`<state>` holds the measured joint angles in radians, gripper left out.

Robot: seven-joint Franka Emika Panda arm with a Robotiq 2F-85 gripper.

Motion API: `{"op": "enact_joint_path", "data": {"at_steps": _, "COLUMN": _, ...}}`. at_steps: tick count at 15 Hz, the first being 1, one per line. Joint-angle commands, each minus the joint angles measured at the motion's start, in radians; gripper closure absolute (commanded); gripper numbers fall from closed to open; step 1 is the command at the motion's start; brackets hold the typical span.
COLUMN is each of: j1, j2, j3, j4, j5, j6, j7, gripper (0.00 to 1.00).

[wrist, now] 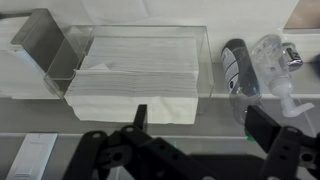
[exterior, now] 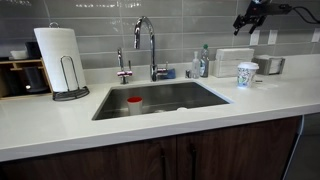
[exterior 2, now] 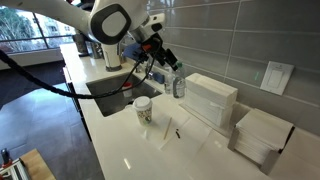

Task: Remove a piece of tissue from the pile on the left and put it on the counter

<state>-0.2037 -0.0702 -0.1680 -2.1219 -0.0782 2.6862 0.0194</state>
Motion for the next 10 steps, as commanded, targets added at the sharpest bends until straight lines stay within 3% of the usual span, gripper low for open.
{"op": "enact_joint_path", "data": {"at_steps": 1, "j1": 0.008, "j2": 0.06, "j3": -0.028, "j4": 0.045, "j5": 0.112, "j6": 0.04, "j7": -0.104, "gripper": 0.0}}
{"op": "enact_joint_path", "data": {"at_steps": 4, "j1": -0.002, "j2": 0.13, "j3": -0.043, "j4": 0.101, "j5": 0.215, "j6": 0.063, "j7": -0.202, "gripper": 0.0}}
{"op": "enact_joint_path", "data": {"at_steps": 10, "j1": -0.04, "j2": 0.281, "j3": -0.032, "j4": 0.223, "j5": 0.298, "j6": 0.133, "j7": -0.314, "gripper": 0.0}}
